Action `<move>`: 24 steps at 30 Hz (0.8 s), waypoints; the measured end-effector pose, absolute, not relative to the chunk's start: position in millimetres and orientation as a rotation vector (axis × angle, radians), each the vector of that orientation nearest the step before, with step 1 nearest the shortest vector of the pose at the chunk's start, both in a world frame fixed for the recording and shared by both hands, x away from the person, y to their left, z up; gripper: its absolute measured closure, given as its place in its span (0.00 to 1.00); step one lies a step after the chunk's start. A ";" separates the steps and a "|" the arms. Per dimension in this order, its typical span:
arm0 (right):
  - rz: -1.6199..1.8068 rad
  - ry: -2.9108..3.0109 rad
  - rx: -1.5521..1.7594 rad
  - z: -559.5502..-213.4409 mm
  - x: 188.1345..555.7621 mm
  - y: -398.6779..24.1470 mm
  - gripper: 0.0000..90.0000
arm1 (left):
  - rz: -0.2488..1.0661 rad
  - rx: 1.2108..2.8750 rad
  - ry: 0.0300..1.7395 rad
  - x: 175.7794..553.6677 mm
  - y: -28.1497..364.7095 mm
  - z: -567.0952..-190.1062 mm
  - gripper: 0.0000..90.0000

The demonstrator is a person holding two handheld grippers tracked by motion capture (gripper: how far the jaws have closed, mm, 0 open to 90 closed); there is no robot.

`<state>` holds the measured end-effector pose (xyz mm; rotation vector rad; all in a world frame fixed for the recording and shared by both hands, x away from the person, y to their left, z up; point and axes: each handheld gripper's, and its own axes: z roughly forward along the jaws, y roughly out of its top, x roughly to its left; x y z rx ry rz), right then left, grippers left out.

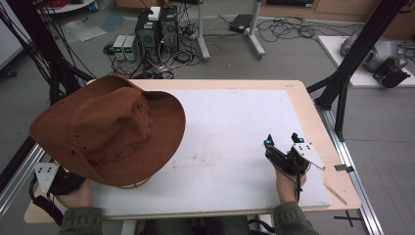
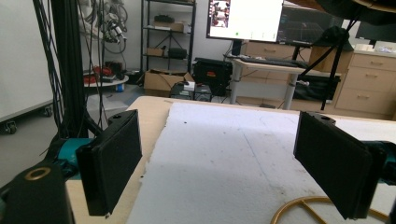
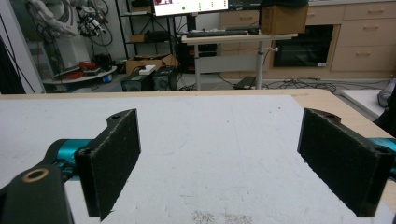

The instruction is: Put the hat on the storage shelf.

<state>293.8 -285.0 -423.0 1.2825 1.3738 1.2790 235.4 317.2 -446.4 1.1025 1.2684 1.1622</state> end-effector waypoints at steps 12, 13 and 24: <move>1.288 1.376 1.278 -422.6 292.2 -284.5 0.14 | 1.161 1.102 1.265 235.1 316.9 -446.1 0.17; 1.291 1.373 1.280 -422.6 292.1 -284.3 0.14 | 1.162 1.101 1.265 235.2 316.8 -446.2 0.17; 1.310 1.374 1.289 -421.5 291.2 -284.0 0.14 | 1.162 1.101 1.267 235.5 316.3 -446.3 0.17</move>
